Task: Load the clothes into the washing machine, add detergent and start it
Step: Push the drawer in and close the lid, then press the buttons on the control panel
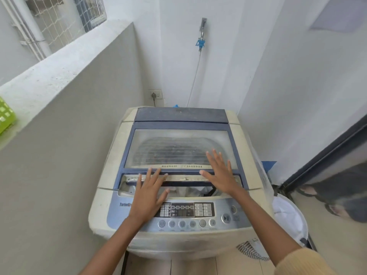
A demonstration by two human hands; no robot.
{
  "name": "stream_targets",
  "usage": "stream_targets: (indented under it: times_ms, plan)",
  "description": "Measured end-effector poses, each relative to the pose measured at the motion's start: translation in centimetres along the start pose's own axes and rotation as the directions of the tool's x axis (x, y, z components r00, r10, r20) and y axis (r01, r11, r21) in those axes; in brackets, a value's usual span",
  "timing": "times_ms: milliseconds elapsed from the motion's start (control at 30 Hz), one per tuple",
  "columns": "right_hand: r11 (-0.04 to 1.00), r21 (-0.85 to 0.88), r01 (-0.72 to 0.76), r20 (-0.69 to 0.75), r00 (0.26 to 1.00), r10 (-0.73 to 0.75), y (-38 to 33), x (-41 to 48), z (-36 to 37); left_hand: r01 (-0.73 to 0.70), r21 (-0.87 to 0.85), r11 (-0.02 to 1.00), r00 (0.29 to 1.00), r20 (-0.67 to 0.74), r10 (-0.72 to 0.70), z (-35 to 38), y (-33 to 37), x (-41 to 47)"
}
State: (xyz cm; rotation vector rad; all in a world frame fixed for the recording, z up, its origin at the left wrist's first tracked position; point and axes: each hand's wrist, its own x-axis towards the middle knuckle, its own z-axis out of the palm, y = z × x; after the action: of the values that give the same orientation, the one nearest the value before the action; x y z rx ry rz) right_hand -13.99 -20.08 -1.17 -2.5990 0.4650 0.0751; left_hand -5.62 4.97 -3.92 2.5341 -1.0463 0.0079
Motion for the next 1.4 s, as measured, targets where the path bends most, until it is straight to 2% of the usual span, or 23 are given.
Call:
stream_targets:
  times_ms: [100,167,233,300,400,467,533,733,867,1000,1400]
  plan:
    - [0.939,0.343,0.006,-0.189,0.98,0.062,0.4,-3.4,-1.2,0.059,0.026,0.998,0.996,-0.066,-0.057,-0.2,0.2,-3.1]
    - [0.896,0.444,-0.003,-0.329,0.93,0.166,1.3,-6.9,-1.2,0.117,0.042,0.992,0.989,-0.101,-0.112,-0.5,0.1,-4.8]
    - [0.896,0.443,-0.025,-0.452,0.857,0.247,2.5,-10.7,0.1,0.145,0.05,0.988,0.987,-0.073,-0.141,-0.7,0.1,-6.3]
    - [0.921,0.386,-0.06,-0.518,0.811,0.27,3.3,-13.7,2.1,0.15,0.068,0.986,0.989,-0.009,-0.15,-0.6,0.2,-7.3]
    - [0.973,0.225,-0.048,-0.581,0.796,0.173,3.1,-15.4,4.3,0.133,0.132,0.982,0.987,0.071,-0.144,-0.7,0.4,-7.8]
    - [0.997,0.071,-0.039,-0.597,0.798,0.074,2.8,-15.7,5.0,0.117,0.17,0.979,0.986,0.096,-0.135,-0.9,0.2,-7.6]
    - [0.997,-0.031,-0.072,-0.594,0.803,0.04,2.8,-15.7,5.4,0.11,0.181,0.977,0.987,0.097,-0.129,-1.0,0.2,-7.6]
    - [0.971,-0.19,-0.148,-0.556,0.831,0.017,2.9,-15.8,5.8,0.078,0.191,0.979,0.989,0.109,-0.1,-1.2,0.0,-7.8]
    - [0.971,-0.177,-0.163,-0.583,0.812,0.03,2.7,-15.4,6.1,0.016,0.195,0.981,0.995,0.088,-0.034,-1.5,-0.9,-7.5]
    - [0.967,-0.19,-0.169,-0.618,0.786,0.016,2.3,-15.2,6.4,0.025,0.191,0.981,0.997,0.069,-0.039,-1.2,-1.1,-7.5]
    - [0.968,-0.185,-0.166,-0.585,0.811,0.027,2.2,-15.6,6.3,0.079,0.123,0.989,0.997,-0.032,-0.076,-0.4,-0.9,-7.4]
